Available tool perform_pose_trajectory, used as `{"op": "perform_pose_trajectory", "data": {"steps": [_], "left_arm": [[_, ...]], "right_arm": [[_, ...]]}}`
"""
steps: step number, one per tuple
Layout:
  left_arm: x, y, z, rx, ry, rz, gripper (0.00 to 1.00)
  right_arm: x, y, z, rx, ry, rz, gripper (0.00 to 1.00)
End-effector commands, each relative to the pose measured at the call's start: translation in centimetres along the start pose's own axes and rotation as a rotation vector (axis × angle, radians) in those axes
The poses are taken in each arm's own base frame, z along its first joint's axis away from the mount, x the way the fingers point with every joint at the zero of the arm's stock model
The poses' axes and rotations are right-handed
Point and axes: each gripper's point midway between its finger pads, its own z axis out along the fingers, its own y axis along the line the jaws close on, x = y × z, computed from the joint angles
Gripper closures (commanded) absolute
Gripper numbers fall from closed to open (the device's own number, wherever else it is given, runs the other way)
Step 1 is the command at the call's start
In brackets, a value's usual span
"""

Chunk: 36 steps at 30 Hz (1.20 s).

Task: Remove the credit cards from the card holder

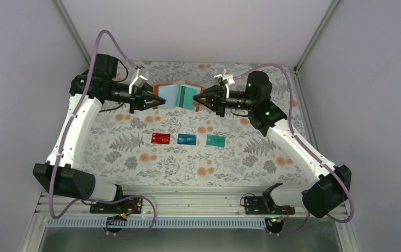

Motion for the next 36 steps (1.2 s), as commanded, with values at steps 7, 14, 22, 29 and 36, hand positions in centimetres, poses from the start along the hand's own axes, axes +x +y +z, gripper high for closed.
{"op": "perform_pose_trajectory", "data": {"steps": [7,14,22,29,36], "left_arm": [[1.0,8.4,-3.2,-0.334,0.028,-0.126,0.56],[-1.5,7.8,-4.2,-0.404,-0.008,-0.058,0.56],[1.3,5.4,3.0,-0.205,0.074,-0.080,0.60],[2.7,7.2,3.5,-0.266,0.114,-0.106,0.69],[2.1,7.0,3.1,-0.283,0.124,-0.071,0.73]], "right_arm": [[1.4,-6.9,-1.7,0.410,0.042,0.163,0.96],[6.0,-13.5,-3.9,0.821,0.186,0.319,0.96],[2.7,-7.2,2.4,0.382,0.119,0.202,0.96],[1.0,-2.6,2.9,0.145,0.076,0.118,0.96],[0.4,1.2,2.5,-0.038,0.056,0.019,0.96]]}}
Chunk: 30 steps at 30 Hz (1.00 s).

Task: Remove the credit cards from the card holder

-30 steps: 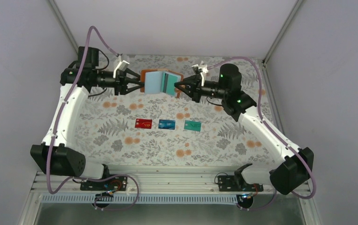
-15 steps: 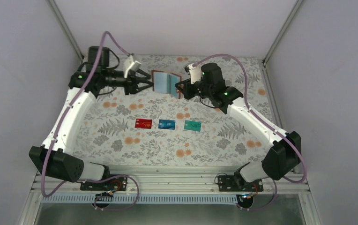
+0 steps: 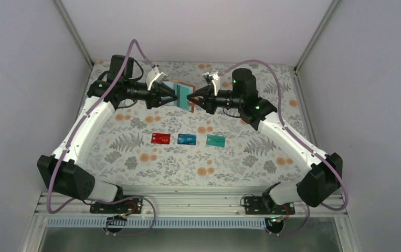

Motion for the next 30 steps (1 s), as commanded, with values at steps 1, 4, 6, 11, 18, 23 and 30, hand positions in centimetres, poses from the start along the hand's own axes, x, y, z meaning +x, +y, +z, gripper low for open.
{"op": "perform_pose_trajectory", "data": {"steps": [1,4,6,11,18,23,30], "left_arm": [[-0.7,0.2,-0.4,-0.032,-0.002,0.045,0.73],[-0.9,-0.6,-0.5,0.009,-0.011,0.054,0.73],[-1.1,-1.9,-0.4,0.085,-0.034,0.054,0.74],[-2.0,-5.4,-0.3,0.242,-0.061,0.093,0.80],[-3.0,-8.0,-1.5,0.346,-0.105,0.137,0.97],[-3.2,-8.5,-1.7,0.384,-0.118,0.127,0.97],[-3.3,-7.5,-3.9,0.379,-0.177,0.086,0.98]], "right_arm": [[-1.7,5.6,-1.7,-0.235,-0.065,-0.164,0.96],[-1.8,6.2,-2.1,-0.252,-0.072,-0.192,0.96],[-1.7,6.1,-2.0,-0.249,-0.074,-0.187,0.96],[-1.7,5.5,-1.3,-0.255,-0.069,-0.169,0.96],[-1.4,4.3,-0.6,-0.215,-0.059,-0.138,0.96],[-1.4,3.8,-0.4,-0.205,-0.054,-0.127,0.96],[-1.2,3.0,-2.1,-0.205,-0.058,-0.122,0.83]]}}
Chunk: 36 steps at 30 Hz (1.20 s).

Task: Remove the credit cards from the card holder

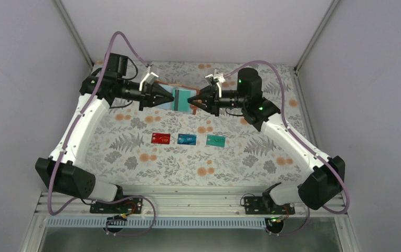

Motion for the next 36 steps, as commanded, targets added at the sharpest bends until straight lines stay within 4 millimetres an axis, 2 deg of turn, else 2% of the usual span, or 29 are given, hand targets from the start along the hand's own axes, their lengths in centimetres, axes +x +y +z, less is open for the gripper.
{"op": "perform_pose_trajectory", "data": {"steps": [1,7,10,16,18,21,22,26,28,29,30,32,33,36], "left_arm": [[-1.7,-2.8,-0.8,0.136,-0.096,0.045,0.98],[-1.0,-1.9,-0.6,0.097,-0.072,0.040,0.98],[-0.6,-1.6,-0.6,0.080,-0.059,0.042,0.98],[0.0,0.7,-1.4,-0.066,-0.006,0.061,0.98],[0.3,1.4,-1.3,-0.090,0.008,0.058,0.98],[0.7,1.0,-0.2,-0.070,0.020,0.070,0.98],[0.7,0.9,0.2,-0.063,0.027,0.073,0.96],[0.4,0.8,0.7,-0.049,0.027,0.081,0.72],[0.2,1.0,1.0,-0.048,0.024,0.079,0.66],[0.2,1.1,1.2,-0.049,0.026,0.076,0.66],[0.1,1.2,1.3,-0.050,0.028,0.076,0.71],[0.0,1.1,1.4,-0.041,0.027,0.075,0.90],[0.0,1.0,1.4,-0.039,0.027,0.076,0.96],[0.0,0.1,1.2,-0.015,0.024,0.087,0.98]], "right_arm": [[-0.5,0.5,-0.5,-0.046,-0.018,-0.027,0.82],[-1.0,1.1,-0.7,-0.064,-0.023,-0.053,0.95],[-0.8,1.1,-0.7,-0.059,-0.014,-0.057,0.96],[-0.3,1.2,-0.9,-0.066,0.008,-0.050,0.96],[-0.1,1.2,-0.8,-0.082,0.016,-0.040,0.96],[-0.1,1.4,-0.6,-0.110,0.019,-0.036,0.96],[-0.1,1.6,-0.6,-0.120,0.018,-0.038,0.96],[-0.3,1.8,-0.7,-0.124,0.014,-0.046,0.96],[-0.3,1.9,-0.7,-0.129,0.015,-0.043,0.96],[-0.3,2.0,-0.7,-0.131,0.016,-0.043,0.96],[-0.2,2.0,-0.7,-0.132,0.017,-0.044,0.96],[-0.4,2.2,-0.8,-0.132,0.014,-0.053,0.96],[-0.4,2.3,-0.9,-0.132,0.014,-0.057,0.96],[-0.3,2.4,-1.1,-0.120,0.016,-0.067,0.95]]}}
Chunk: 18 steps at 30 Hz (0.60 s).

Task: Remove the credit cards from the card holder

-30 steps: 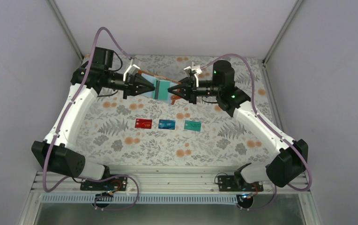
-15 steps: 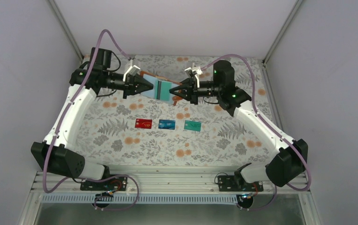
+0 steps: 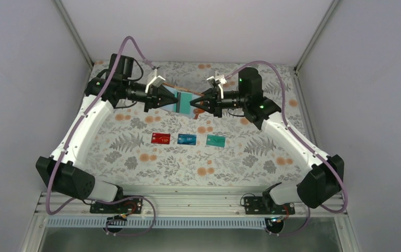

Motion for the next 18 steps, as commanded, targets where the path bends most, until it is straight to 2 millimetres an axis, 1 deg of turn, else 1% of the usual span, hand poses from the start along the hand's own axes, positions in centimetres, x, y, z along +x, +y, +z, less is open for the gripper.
{"op": "perform_pose_trajectory", "data": {"steps": [1,5,6,12,15,16,17,18], "left_arm": [[-0.60,-0.58,-0.30,0.019,-0.016,0.046,0.98],[-0.92,-1.06,-1.01,0.039,-0.043,0.044,0.98],[-0.96,-1.04,-1.05,0.038,-0.044,0.045,0.98],[-0.86,-0.95,-1.02,0.038,-0.042,0.043,0.98],[-0.96,-0.95,-1.06,0.037,-0.043,0.045,0.98],[-0.91,-0.96,-0.97,0.040,-0.043,0.042,0.98],[-0.95,-1.00,-1.00,0.042,-0.044,0.043,0.98],[-0.92,-1.02,-0.98,0.043,-0.044,0.042,0.98]], "right_arm": [[-1.35,2.17,-0.58,-0.052,-0.018,-0.075,0.93],[-0.93,2.40,-0.79,-0.050,-0.012,-0.078,0.81],[-0.89,2.44,-0.85,-0.049,-0.014,-0.078,0.79],[-0.96,2.21,-0.93,-0.032,-0.017,-0.071,0.80],[-1.21,1.86,-0.70,-0.027,-0.022,-0.059,0.74],[-1.30,1.78,-0.60,-0.031,-0.025,-0.054,0.74],[-1.38,1.66,-0.53,-0.035,-0.029,-0.050,0.75],[-1.54,1.58,-0.48,-0.032,-0.033,-0.051,0.78]]}}
